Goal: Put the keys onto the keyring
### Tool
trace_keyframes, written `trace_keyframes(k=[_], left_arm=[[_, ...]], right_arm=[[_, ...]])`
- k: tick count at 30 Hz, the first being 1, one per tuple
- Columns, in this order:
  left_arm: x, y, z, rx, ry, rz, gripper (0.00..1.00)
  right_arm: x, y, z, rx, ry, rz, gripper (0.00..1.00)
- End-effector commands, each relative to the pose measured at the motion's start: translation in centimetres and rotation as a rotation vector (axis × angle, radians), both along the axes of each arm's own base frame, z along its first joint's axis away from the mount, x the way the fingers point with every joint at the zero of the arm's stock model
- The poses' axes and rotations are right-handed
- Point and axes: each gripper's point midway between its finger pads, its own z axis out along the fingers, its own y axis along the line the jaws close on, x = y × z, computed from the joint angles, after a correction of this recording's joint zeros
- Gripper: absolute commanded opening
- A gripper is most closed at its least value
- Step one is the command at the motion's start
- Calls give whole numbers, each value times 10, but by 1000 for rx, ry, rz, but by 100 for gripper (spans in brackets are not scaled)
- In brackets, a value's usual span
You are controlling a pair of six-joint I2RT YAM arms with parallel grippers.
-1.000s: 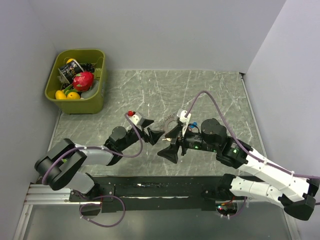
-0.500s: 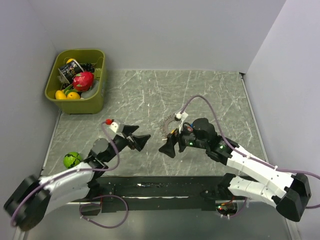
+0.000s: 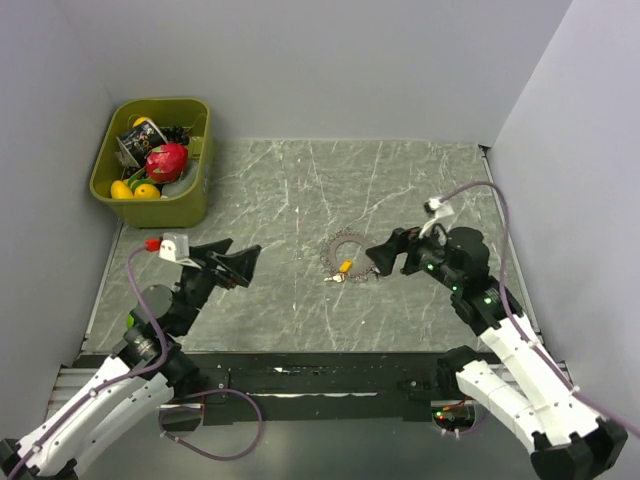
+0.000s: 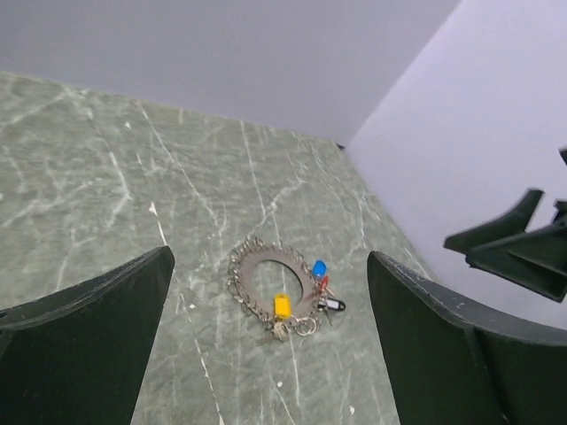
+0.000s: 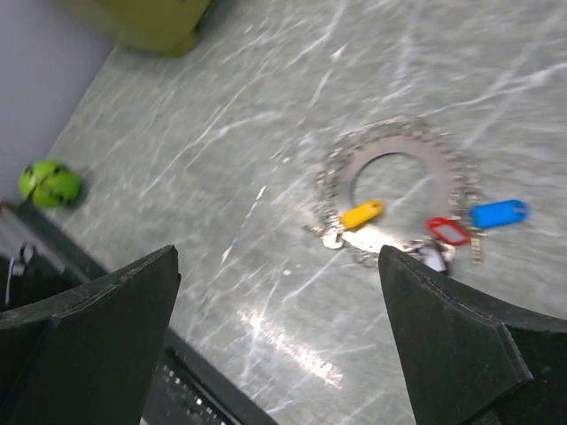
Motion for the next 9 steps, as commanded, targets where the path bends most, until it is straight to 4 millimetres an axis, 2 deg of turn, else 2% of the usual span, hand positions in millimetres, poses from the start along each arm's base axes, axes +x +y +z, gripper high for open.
trace_keyframes(k=[1,4,9], left_arm=[[5,16,2,34,102,90,96],[4,10,7,68,66,56,96],[15,14,5,0,82,116,96]], right_arm=[[4,-25,22,41,-36,-101,100],[6,-32,27,40,-54,-132,100],[14,-41,30,27,-71,-174,100]])
